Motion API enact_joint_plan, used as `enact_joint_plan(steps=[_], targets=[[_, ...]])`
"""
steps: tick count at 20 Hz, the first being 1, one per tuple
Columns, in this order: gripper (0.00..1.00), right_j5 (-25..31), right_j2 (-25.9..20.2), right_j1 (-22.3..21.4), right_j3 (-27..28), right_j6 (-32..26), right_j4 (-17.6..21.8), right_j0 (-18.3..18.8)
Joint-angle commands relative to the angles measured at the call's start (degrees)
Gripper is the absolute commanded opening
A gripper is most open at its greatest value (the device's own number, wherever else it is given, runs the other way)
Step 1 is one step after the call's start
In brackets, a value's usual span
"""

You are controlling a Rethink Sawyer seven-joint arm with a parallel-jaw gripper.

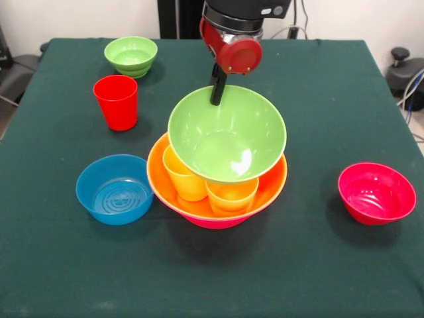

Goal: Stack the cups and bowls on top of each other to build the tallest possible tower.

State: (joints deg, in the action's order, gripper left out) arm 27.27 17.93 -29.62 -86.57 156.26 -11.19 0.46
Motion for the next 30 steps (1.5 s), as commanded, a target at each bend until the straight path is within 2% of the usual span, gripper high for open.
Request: enact_joint_plan(steps=[1,11,22,23,30], targets=[[0.00,-0.7,-4.0,4.1,-4.1,5.7,-0.7,1.2],[0.00,-0.3,-5.2,3.6,-4.2,3.2,0.2,2.3],[0.00,-1.0,-5.2,3.7,-4.1,3.5,0.3,2.4],[1.00,-1.1,-5.4,3.6,-4.1,3.2,0.4,2.6],[1.00,-0.3,-5.1,3.9,-3.6,3.4,0.4,2.4]])
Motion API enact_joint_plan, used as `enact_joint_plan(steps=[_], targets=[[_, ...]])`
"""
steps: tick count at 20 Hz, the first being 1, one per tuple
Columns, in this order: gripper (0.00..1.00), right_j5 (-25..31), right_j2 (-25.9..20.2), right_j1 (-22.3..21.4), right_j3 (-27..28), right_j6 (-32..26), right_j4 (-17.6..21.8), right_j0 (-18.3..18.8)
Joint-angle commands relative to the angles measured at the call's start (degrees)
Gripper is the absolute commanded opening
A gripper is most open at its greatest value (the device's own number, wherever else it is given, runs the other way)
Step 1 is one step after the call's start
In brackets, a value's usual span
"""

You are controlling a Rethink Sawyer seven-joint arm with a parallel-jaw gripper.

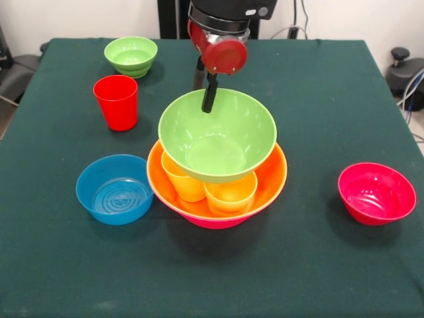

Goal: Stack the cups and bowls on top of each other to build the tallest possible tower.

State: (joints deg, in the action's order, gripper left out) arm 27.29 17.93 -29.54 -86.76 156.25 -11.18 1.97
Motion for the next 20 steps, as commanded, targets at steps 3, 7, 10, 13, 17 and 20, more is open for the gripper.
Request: enact_joint_plan(steps=[3,7,10,13,17,20], targets=[[1.00,-0.1,-5.4,3.8,-3.4,3.1,0.3,1.0],[1.00,1.2,-4.3,3.6,-2.4,3.5,0.4,0.3],[1.00,5.7,-3.1,1.2,-2.2,3.0,0.7,-0.1],[1.00,9.0,-3.0,-3.0,-4.0,1.6,0.8,0.4],[1.00,9.6,-3.7,-6.0,-6.5,0.5,0.6,1.3],[1.00,9.0,-4.3,-8.2,-8.8,-0.9,0.9,2.6]])
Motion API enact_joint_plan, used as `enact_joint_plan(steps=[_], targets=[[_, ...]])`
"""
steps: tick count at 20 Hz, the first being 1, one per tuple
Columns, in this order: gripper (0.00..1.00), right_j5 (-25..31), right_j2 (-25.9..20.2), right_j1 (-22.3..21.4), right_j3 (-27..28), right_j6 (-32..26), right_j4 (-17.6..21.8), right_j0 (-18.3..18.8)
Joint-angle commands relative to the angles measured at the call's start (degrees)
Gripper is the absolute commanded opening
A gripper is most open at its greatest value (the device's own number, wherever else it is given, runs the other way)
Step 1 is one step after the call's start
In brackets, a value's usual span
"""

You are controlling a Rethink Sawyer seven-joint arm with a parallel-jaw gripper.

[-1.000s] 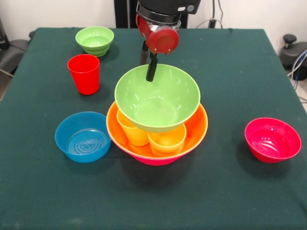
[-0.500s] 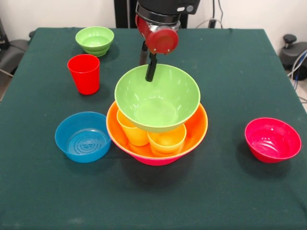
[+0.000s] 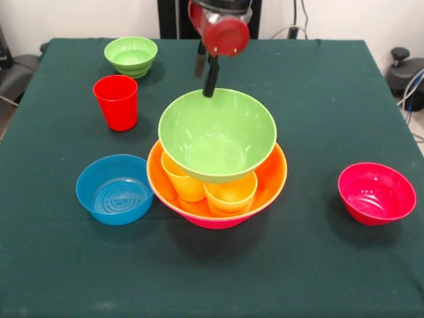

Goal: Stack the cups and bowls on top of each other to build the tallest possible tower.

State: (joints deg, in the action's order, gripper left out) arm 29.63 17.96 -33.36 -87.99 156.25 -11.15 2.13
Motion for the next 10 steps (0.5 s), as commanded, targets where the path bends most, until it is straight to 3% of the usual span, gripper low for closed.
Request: enact_joint_plan(steps=[1,5,10], targets=[[1.00,5.9,-4.3,-5.1,-8.4,-1.4,1.2,2.9],[1.00,1.9,-4.5,-6.3,-11.6,-3.6,2.6,6.3],[1.00,-2.0,-4.8,-5.0,-13.1,-6.1,4.7,13.1]])
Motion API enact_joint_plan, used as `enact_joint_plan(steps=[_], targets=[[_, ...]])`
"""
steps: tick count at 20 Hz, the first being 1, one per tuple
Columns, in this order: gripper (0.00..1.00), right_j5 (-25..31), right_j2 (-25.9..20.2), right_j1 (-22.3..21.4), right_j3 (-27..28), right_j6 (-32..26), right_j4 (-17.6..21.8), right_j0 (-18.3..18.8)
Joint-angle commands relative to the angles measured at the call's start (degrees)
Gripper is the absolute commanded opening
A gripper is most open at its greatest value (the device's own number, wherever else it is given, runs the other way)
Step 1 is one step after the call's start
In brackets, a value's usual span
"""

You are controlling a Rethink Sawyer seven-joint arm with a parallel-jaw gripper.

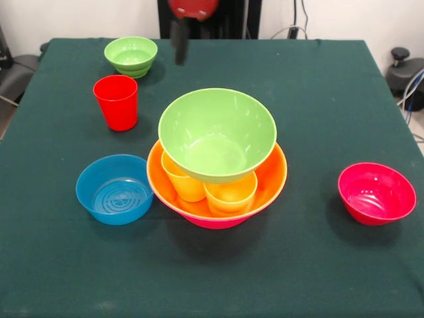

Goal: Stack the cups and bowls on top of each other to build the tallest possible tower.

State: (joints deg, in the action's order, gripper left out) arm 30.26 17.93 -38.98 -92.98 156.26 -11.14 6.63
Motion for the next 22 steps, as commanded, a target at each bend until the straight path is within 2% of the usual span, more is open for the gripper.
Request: enact_joint_plan(steps=[1,6,10,16,22], targets=[[1.00,-3.1,-4.8,0.9,-8.0,-6.5,5.2,9.7],[1.00,-5.7,-6.4,3.5,-6.8,-7.6,7.7,14.4],[1.00,-8.2,-7.4,5.1,-6.3,-5.5,9.0,15.4],[1.00,-7.5,-6.6,5.4,-6.0,-1.9,8.8,14.6],[1.00,-5.5,-4.0,6.8,-4.9,4.4,5.2,12.3]])
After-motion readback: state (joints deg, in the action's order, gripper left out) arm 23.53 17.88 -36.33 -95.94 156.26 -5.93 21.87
